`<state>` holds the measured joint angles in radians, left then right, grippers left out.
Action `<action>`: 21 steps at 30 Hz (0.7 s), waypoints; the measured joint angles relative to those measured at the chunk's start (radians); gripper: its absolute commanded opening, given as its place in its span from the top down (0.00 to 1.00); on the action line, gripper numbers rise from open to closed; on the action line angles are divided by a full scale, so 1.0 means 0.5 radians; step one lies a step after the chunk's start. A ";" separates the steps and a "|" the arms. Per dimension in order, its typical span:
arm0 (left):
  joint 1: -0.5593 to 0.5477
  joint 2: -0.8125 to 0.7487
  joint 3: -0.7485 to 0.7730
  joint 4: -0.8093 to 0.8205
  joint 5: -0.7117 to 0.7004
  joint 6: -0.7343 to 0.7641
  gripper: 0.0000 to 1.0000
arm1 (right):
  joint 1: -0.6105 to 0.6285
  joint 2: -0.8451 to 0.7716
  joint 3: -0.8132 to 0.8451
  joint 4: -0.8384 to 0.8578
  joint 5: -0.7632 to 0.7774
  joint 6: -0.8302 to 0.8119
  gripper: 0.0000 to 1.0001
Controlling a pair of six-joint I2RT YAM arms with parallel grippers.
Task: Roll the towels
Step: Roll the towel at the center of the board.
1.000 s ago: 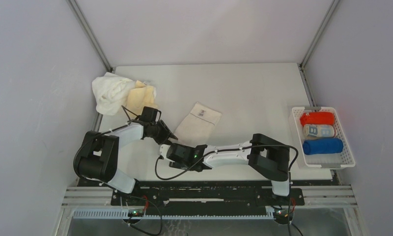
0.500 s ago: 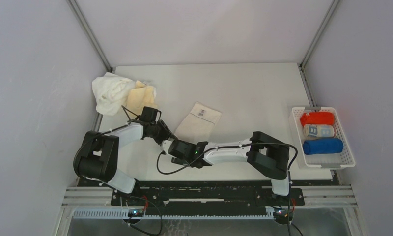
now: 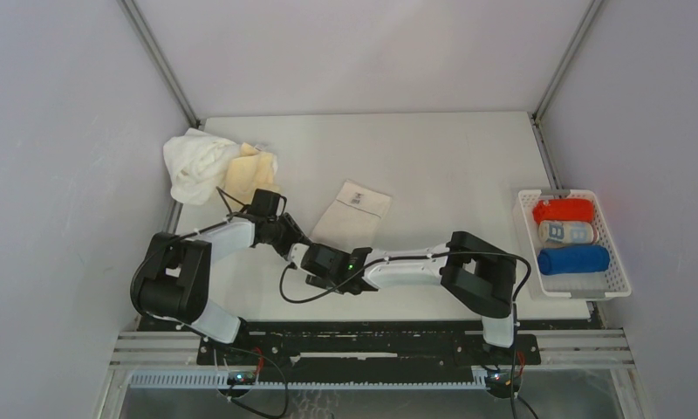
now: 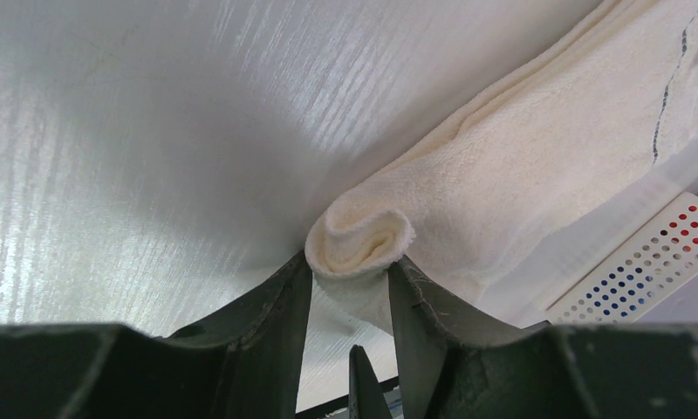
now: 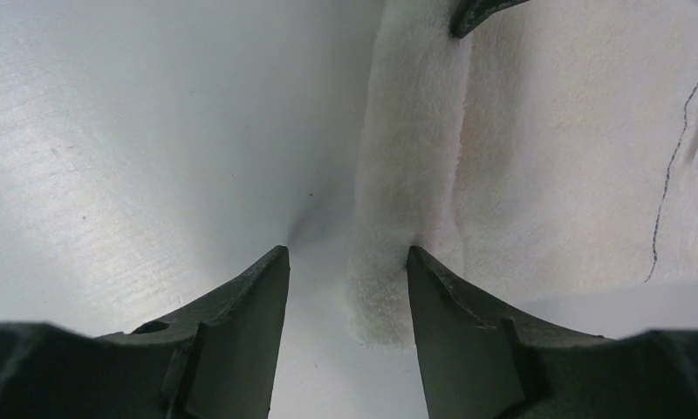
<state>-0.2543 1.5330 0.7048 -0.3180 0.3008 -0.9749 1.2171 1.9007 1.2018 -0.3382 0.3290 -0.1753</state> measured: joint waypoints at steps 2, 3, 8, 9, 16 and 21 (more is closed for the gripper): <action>0.000 0.000 0.001 -0.002 0.000 0.000 0.55 | 0.000 -0.018 0.000 -0.008 -0.002 0.000 0.48; 0.000 0.001 0.003 -0.004 -0.001 0.000 0.55 | -0.001 -0.027 0.000 -0.008 -0.002 0.000 0.48; -0.002 0.002 0.005 -0.007 -0.002 0.002 0.55 | -0.001 -0.055 0.000 -0.010 -0.004 0.000 0.48; -0.002 0.002 0.005 -0.007 -0.002 0.002 0.55 | -0.001 -0.055 0.000 -0.011 -0.005 0.000 0.48; -0.002 0.002 0.005 -0.007 -0.002 0.002 0.55 | -0.001 -0.054 0.000 -0.025 -0.019 0.000 0.48; -0.002 0.002 0.005 -0.008 -0.002 0.002 0.55 | -0.019 -0.034 -0.002 -0.019 -0.012 0.001 0.48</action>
<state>-0.2550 1.5337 0.7074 -0.3218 0.3000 -0.9737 1.2076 1.8835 1.2007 -0.3477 0.3229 -0.1749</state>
